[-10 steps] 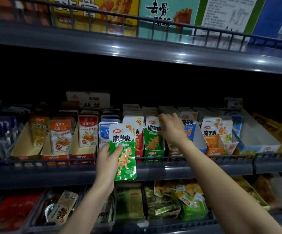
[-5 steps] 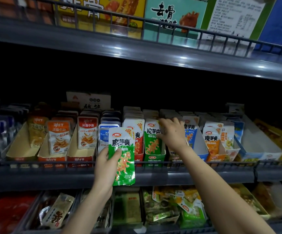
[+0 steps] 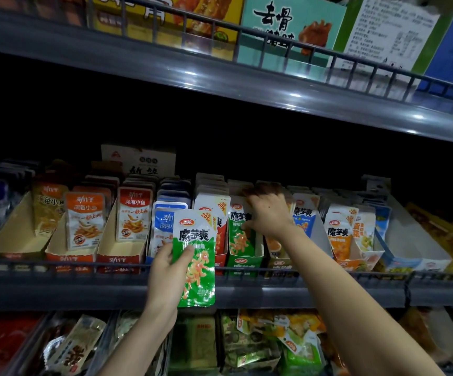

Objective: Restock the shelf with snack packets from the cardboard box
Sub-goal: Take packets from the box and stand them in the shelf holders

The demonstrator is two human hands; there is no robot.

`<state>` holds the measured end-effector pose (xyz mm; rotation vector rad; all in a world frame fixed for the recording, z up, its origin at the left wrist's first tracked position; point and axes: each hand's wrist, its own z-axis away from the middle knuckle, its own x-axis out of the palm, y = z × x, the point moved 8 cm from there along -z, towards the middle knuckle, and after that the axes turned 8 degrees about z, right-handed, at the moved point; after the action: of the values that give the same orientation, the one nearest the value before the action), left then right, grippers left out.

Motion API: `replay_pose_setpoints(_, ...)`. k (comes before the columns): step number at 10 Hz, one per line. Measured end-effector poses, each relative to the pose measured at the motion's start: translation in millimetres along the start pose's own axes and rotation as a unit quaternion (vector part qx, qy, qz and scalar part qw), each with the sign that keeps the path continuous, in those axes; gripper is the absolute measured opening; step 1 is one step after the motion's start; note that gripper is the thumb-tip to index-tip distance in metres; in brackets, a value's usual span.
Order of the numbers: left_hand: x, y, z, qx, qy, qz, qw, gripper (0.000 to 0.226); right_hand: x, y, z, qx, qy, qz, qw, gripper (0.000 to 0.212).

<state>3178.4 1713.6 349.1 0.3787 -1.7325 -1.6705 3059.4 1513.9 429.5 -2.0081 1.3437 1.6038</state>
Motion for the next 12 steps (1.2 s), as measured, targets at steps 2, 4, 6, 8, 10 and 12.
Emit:
replay_pose_setpoints(2,-1,-1,-3,-0.002,0.003,-0.001,1.0,0.066,-5,-4,-10,-0.016,0.004,0.054,0.998,0.075)
replay_pose_setpoints(4,-2,-2,-4,-0.003,0.003,-0.001,1.0,0.064,-6,-1,-9,-0.001,-0.005,0.057,0.998,0.06)
replay_pose_setpoints(6,-3,-4,-5,-0.006,0.007,-0.001,1.0,0.063,-9,3,-2,0.016,-0.008,-0.038,0.999,0.06)
replay_pose_setpoints(8,-1,-5,-6,-0.003,0.005,0.005,1.0,0.064,-31,15,-2,0.026,0.038,-0.059,0.997,0.058)
replay_pose_setpoints(10,1,-6,-6,-0.002,0.004,0.005,1.0,0.061,-16,8,-10,0.016,0.031,-0.027,0.999,0.057)
replay_pose_setpoints(12,-1,-6,-7,0.005,0.002,0.004,1.0,0.062,-10,4,-12,0.021,0.087,0.013,0.996,0.067)
